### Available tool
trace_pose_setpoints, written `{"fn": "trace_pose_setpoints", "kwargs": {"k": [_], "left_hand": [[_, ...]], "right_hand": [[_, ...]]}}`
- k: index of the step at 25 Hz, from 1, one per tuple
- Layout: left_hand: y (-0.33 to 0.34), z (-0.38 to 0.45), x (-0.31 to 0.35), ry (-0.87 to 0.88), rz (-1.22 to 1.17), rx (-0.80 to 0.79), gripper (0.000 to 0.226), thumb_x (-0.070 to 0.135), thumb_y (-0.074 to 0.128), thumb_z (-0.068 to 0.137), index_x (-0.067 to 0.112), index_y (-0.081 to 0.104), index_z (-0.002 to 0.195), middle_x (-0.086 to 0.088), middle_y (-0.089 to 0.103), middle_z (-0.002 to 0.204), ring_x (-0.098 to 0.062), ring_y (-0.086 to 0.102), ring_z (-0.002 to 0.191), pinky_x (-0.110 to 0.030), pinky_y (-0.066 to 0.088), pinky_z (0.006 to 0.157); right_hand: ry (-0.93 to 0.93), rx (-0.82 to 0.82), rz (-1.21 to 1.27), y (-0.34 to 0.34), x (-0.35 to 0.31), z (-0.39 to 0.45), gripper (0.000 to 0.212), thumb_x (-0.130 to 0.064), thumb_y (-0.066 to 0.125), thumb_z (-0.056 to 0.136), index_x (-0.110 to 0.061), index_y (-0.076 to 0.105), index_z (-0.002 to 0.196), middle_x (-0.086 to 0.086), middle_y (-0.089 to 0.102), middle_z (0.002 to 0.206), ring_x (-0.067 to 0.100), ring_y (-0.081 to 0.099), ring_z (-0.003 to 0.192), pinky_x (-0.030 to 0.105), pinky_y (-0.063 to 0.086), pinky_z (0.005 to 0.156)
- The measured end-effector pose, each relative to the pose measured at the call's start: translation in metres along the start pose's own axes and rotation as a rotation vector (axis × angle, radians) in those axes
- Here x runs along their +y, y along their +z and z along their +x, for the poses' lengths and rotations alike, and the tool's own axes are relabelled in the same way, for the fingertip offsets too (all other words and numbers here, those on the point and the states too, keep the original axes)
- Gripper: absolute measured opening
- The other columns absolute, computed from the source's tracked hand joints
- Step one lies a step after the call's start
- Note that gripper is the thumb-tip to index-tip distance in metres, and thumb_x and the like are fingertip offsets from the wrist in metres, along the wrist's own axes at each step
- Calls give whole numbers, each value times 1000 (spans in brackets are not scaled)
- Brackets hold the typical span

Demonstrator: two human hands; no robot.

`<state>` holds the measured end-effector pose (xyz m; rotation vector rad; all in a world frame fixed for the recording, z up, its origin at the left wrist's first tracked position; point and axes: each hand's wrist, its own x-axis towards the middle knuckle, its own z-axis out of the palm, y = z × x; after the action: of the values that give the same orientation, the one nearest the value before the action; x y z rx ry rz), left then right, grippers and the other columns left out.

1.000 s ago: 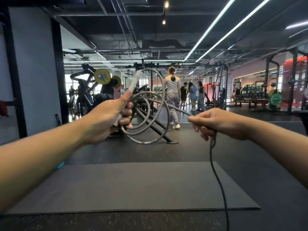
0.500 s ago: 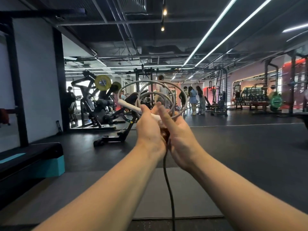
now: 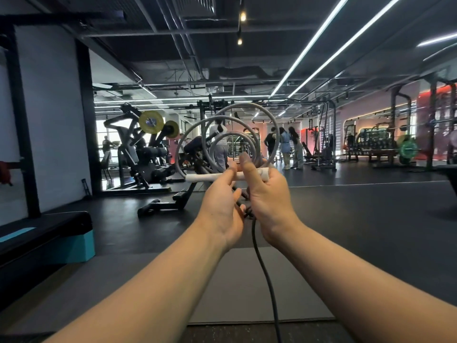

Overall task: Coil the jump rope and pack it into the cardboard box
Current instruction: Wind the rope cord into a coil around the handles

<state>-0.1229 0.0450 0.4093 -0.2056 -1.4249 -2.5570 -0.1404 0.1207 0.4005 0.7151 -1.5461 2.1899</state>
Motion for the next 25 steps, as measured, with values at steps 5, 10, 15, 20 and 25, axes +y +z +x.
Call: {"fn": "trace_pose_setpoints", "kwargs": {"k": [5, 10, 15, 20, 25], "left_hand": [[-23, 5, 6, 67, -140, 395, 54, 30, 76, 75, 25, 60, 127, -6, 57, 137, -23, 60, 113, -39, 48, 88], [-46, -12, 32, 1007, 1132, 459, 107, 13, 81, 71, 22, 19, 157, -7, 26, 163, -23, 24, 149, -46, 23, 121], [-17, -8, 83, 653, 1735, -434, 61, 11, 63, 92, 32, 39, 144, 2, 67, 124, -12, 65, 108, -34, 52, 97], [-27, -9, 73, 158, 1109, -452, 34, 6, 53, 98, 24, 49, 128, -1, 56, 68, -13, 46, 52, -32, 41, 56], [-23, -18, 59, 132, 1008, -422, 21, 18, 57, 94, 20, 52, 114, 6, 47, 55, -8, 32, 43, -24, 28, 43]], "right_hand": [[-118, -116, -114, -10, -17, 9, 27, -26, 61, 101, 1, 61, 102, 12, 75, 74, 13, 72, 63, 21, 54, 60], [-146, -315, -494, -23, -31, 18, 16, -23, 68, 96, -8, 64, 90, -3, 61, 65, 13, 56, 60, 34, 48, 62], [-56, -523, -722, -24, -46, 22, 21, -10, 69, 92, -6, 57, 110, -1, 62, 77, 7, 55, 66, 27, 47, 65], [40, -634, -862, -37, -57, 20, 26, -21, 76, 89, -15, 60, 109, 5, 68, 88, 13, 60, 74, 32, 51, 67], [-49, -742, -1104, -37, -58, 17, 45, -47, 71, 88, -6, 66, 105, 17, 74, 94, 30, 67, 81, 44, 56, 77]]}}
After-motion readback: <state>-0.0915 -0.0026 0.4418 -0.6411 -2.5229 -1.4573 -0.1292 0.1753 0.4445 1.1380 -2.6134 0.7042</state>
